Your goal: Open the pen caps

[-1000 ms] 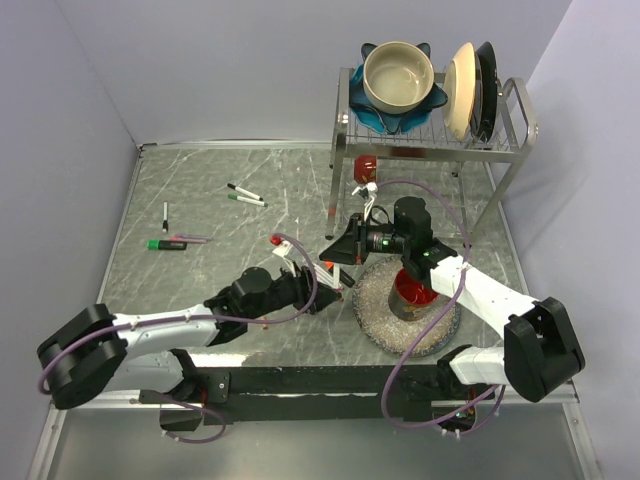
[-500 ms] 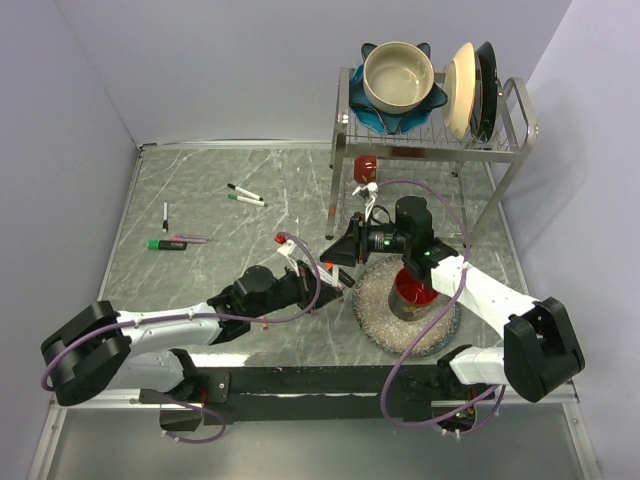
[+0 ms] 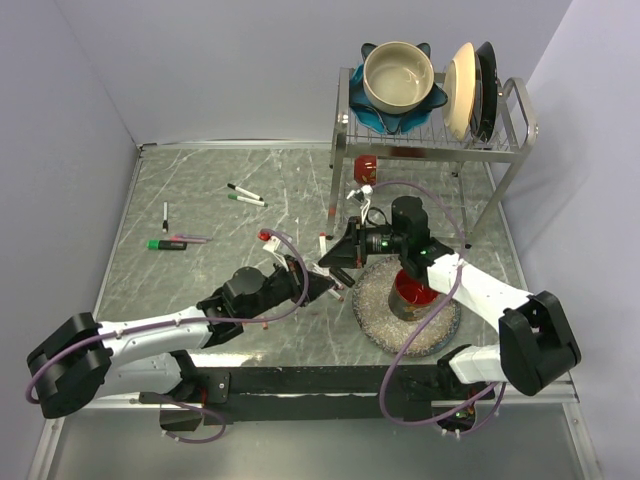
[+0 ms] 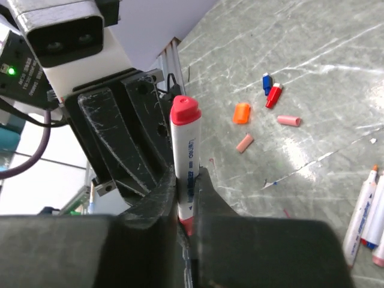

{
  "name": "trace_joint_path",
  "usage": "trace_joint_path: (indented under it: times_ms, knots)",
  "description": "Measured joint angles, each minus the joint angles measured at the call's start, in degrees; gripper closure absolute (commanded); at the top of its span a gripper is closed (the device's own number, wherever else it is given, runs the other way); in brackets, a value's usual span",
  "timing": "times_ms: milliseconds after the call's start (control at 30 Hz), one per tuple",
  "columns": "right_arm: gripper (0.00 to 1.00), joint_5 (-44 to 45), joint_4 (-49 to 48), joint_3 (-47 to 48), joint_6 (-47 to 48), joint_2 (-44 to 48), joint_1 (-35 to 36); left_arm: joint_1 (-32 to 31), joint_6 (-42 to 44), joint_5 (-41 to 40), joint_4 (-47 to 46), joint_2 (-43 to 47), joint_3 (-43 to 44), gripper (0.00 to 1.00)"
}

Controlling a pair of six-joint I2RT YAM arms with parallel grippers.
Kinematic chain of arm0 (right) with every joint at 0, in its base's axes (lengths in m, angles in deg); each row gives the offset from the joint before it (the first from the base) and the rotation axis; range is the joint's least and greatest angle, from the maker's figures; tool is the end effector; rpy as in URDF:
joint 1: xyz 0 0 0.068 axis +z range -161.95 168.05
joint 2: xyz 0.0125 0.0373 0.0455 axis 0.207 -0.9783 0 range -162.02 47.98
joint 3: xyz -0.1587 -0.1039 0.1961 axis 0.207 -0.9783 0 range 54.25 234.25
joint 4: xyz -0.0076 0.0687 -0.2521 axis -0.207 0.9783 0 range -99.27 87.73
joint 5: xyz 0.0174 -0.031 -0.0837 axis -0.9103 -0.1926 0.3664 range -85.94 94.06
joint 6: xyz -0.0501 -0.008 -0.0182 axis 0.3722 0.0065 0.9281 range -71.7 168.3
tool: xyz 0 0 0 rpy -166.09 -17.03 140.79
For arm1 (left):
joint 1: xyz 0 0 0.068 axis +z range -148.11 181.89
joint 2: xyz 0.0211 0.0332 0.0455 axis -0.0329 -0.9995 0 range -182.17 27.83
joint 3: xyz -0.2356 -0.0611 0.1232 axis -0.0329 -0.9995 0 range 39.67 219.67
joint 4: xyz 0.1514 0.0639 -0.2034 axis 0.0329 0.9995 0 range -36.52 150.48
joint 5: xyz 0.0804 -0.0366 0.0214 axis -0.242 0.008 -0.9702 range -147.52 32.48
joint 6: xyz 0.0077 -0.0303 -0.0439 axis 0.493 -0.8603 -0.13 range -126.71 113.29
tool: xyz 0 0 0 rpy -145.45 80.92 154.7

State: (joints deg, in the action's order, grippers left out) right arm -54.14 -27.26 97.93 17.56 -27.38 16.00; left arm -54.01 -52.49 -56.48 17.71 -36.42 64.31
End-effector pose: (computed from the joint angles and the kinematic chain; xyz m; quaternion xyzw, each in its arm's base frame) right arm 0.2361 0.1594 0.2695 -0.2836 0.6942 0.5978 0.2833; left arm 0.1349 -0.2004 0.2340 0.0706 0.7269 -0.5338 0.4262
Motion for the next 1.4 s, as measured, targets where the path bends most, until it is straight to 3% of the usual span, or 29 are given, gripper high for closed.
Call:
trace_joint_path:
  times_ms: [100, 200, 367, 567, 733, 867, 1100, 1200, 1400]
  knots:
    - [1.00, -0.04, 0.59, 0.37, 0.83, 0.09, 0.02, 0.07, -0.13, 0.37, -0.90, -0.35, -0.04, 0.99]
    - [1.00, 2.08, 7.54, 2.32, 5.05, 2.10, -0.20, 0.31, 0.31, 1.99, -5.20, -2.27, -0.90, 0.99]
    - [1.00, 6.43, 16.48, 2.38, 7.82, 15.04, -2.95, -0.20, 0.61, 8.81, -19.67, -7.23, -1.18, 0.99]
    - [1.00, 8.87, 9.86, 5.16, 4.00, 25.09, -18.05, -2.01, 2.25, 15.56, -14.75, -16.11, -1.70, 0.99]
    - [1.00, 7.08, 8.74, 5.03, 3.98, 25.40, -20.33, -2.10, 2.67, 15.74, -11.17, -15.89, -1.95, 0.99]
    - [1.00, 1.51, 10.29, 3.52, 10.71, 23.76, -20.31, -2.21, 2.64, 9.27, -4.15, -6.01, -3.19, 0.99]
    - [1.00, -0.94, 16.44, 3.48, 21.22, 19.80, -14.10, -1.49, -2.08, -12.22, 15.63, 17.44, -4.79, 0.99]
    - [1.00, 1.95, 19.32, 3.65, 25.31, 17.40, -9.18, 0.46, -6.67, -19.08, 25.49, 23.56, -5.60, 0.99]
    - [1.00, 12.44, 26.95, 6.88, 33.29, 6.40, -0.55, 5.05, -16.17, -25.51, 41.75, 28.11, -7.74, 0.99]
